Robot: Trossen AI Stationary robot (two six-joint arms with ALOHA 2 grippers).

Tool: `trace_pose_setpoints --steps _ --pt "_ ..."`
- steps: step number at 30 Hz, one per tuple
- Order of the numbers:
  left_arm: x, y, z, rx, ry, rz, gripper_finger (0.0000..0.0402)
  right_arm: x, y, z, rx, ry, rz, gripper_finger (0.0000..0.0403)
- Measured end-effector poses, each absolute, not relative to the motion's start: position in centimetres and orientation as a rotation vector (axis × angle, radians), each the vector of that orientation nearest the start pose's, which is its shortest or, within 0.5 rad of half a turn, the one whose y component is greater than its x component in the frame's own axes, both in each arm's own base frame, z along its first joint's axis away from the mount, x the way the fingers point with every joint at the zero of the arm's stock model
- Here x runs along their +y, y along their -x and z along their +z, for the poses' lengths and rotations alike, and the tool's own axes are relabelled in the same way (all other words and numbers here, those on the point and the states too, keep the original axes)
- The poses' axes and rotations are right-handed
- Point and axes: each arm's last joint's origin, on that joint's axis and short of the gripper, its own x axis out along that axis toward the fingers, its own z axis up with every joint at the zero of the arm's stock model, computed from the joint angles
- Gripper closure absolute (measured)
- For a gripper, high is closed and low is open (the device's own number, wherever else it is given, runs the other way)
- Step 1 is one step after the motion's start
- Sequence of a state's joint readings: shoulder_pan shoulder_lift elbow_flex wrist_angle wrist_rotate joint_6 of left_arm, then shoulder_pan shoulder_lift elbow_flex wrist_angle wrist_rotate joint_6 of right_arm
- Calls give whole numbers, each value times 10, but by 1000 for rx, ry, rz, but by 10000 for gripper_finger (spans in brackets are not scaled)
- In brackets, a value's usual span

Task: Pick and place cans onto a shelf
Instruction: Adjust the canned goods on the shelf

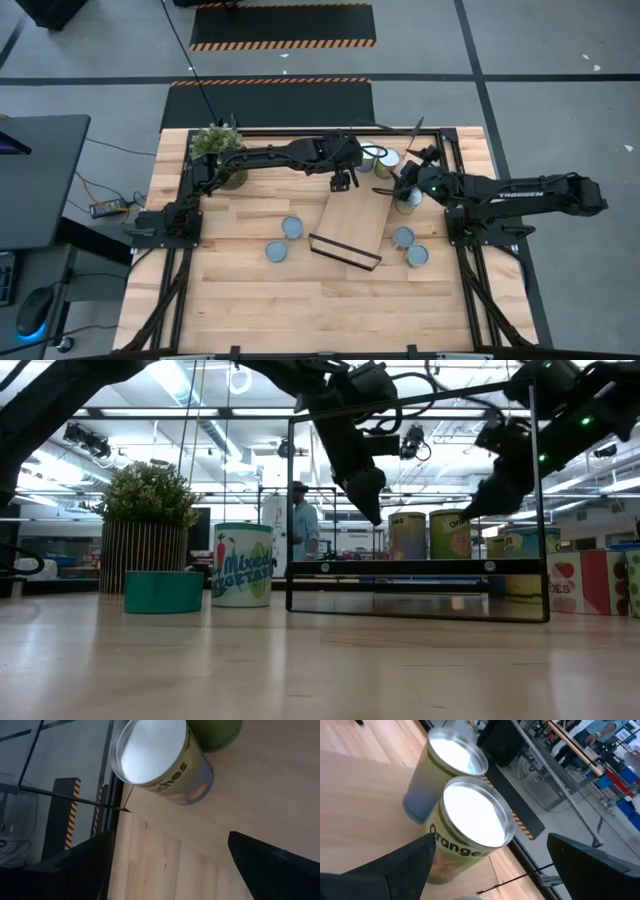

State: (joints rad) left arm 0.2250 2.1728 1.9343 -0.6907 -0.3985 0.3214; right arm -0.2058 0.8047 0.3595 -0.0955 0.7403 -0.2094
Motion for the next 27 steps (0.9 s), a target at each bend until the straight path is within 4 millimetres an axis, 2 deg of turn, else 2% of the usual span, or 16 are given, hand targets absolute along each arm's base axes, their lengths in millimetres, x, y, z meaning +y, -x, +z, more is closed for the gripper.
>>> trace_pose_setpoints --steps 8,16,23,27 --pt "115 -464 246 1029 -374 415 8 -62 -166 189 662 362 -909 22" --pt "107 -461 247 1064 -379 380 8 -67 -168 184 689 367 -916 27" --pt "97 -445 281 1008 -274 308 13 -53 -168 194 606 370 -843 27" --pt "94 -433 273 1033 -202 289 14 -44 -167 197 592 394 -796 28"
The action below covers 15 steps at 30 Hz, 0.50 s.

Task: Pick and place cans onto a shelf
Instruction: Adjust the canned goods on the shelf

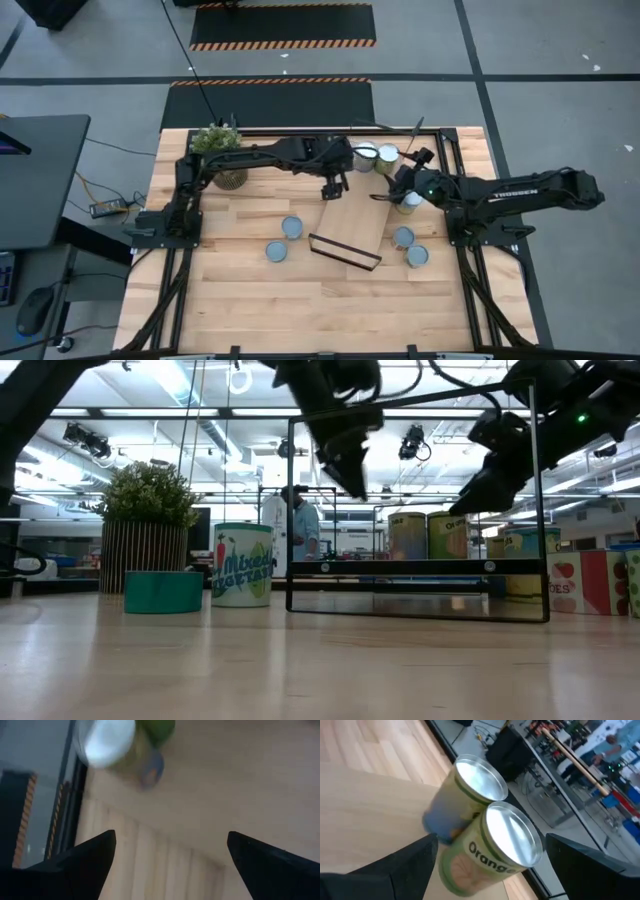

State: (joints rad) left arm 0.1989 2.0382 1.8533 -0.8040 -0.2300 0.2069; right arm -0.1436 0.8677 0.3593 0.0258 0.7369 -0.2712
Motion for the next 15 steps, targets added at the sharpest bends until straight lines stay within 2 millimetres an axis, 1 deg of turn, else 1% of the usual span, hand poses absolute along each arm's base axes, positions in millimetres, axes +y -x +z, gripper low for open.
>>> trace_pose_setpoints --steps 3,6,10,15 --pt "92 -423 260 1050 -203 325 14 -40 -167 196 598 416 -771 28" --pt "90 -412 258 1007 -185 344 14 -38 -169 196 597 431 -719 28" --pt "87 -398 258 958 -175 355 14 -36 -175 193 603 443 -619 28" --pt "83 -382 272 865 -160 374 14 -37 -187 191 566 497 -612 28"
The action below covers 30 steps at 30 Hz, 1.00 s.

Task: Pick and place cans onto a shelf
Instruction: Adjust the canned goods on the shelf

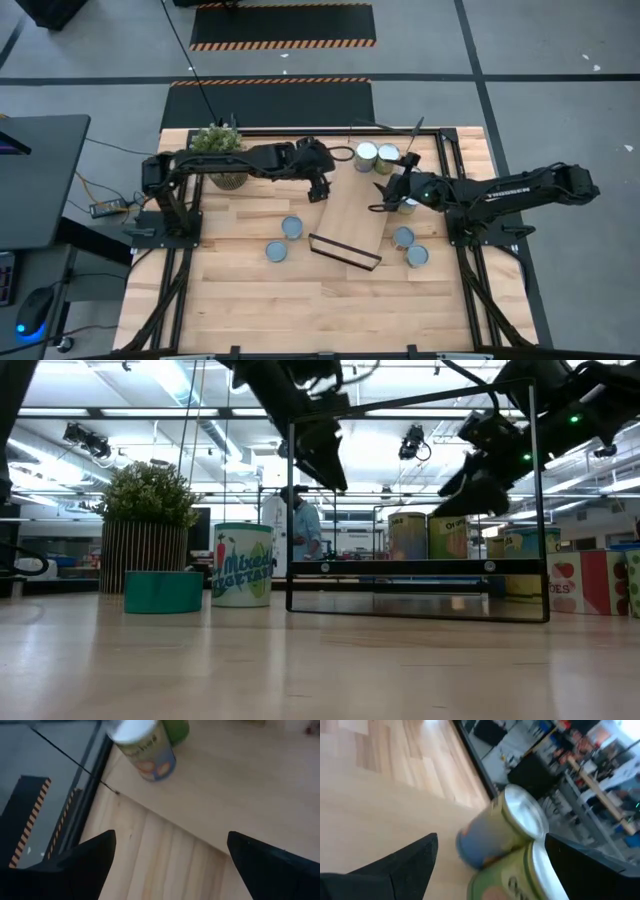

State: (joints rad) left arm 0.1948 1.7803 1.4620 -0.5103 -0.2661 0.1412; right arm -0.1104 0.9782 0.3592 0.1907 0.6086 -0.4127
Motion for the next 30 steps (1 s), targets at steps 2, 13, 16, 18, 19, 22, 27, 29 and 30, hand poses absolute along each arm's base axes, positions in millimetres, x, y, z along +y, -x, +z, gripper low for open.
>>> trace_pose_setpoints --steps 2,13,16,18,19,22,27,29,30 --pt "81 -375 273 840 -160 376 14 -38 -193 191 543 535 -610 28" --pt "69 -341 254 737 -144 380 14 -50 -222 180 563 940 -592 28" --pt "66 -331 246 719 -141 381 14 -57 -226 175 598 968 -607 29" --pt "64 -324 240 716 -139 374 14 -63 -230 173 623 971 -617 29" --pt "63 -321 238 712 -139 374 14 -66 -234 174 631 972 -623 29" --pt "62 -311 235 685 -138 374 14 -74 -244 174 666 988 -647 30" --pt "59 -297 236 651 -134 369 14 -86 -254 174 730 1006 -703 30" --pt "58 -293 237 640 -133 372 14 -89 -259 174 745 1004 -717 30" --pt "58 -290 237 642 -133 371 14 -89 -258 173 754 1005 -719 30"
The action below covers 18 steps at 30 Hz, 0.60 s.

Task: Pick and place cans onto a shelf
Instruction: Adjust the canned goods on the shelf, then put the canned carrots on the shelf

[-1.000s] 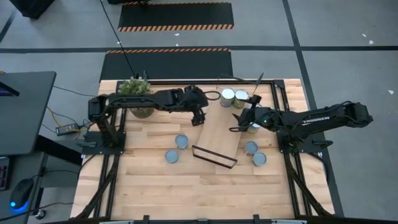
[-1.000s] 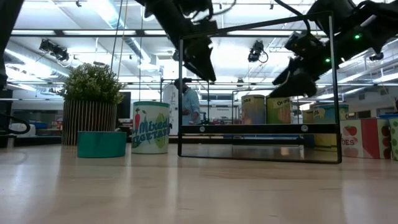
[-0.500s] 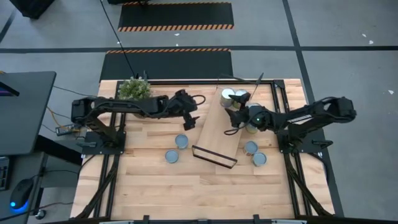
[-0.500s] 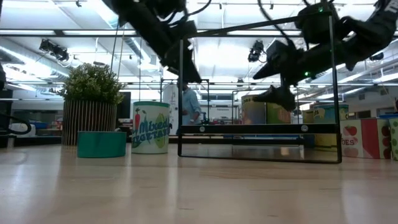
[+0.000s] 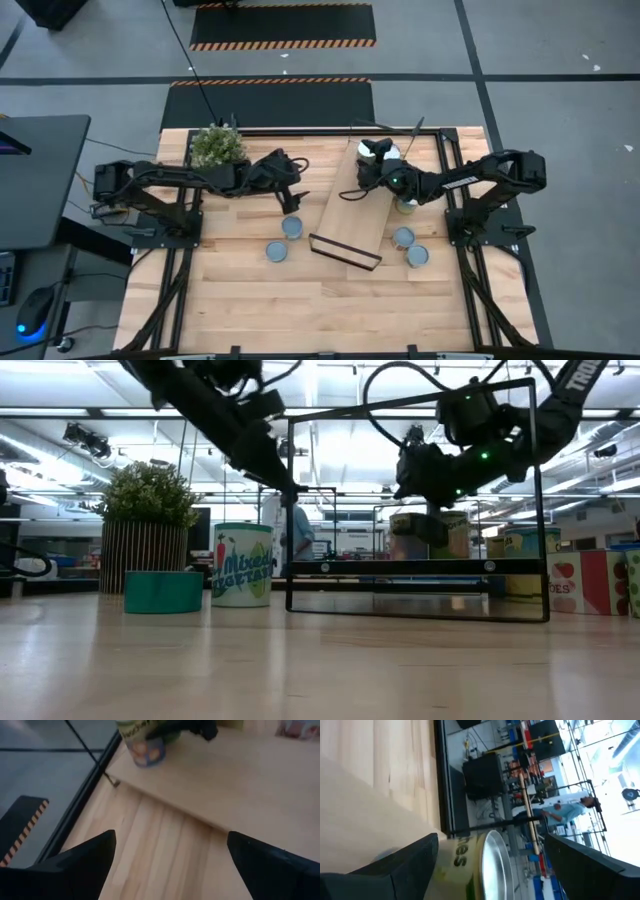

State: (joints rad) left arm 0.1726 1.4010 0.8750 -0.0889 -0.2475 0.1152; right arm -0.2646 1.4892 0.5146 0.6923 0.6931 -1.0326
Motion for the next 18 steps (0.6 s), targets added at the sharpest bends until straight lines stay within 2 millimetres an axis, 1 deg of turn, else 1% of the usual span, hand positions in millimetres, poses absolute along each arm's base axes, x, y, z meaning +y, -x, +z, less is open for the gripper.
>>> trace_pose_setpoints --steps 3,7,10,14,18 --pt "56 -286 241 625 -128 359 14 -86 -262 170 757 1002 -707 30" --pt "51 -285 243 615 -54 270 14 -67 -266 176 706 1004 -685 30" --pt "48 -284 242 630 -30 232 14 -53 -264 187 678 1018 -725 30" --pt "44 -283 239 663 2 229 14 -37 -254 210 634 991 -805 30" --pt "43 -281 236 694 36 238 14 -17 -239 226 551 880 -767 30"
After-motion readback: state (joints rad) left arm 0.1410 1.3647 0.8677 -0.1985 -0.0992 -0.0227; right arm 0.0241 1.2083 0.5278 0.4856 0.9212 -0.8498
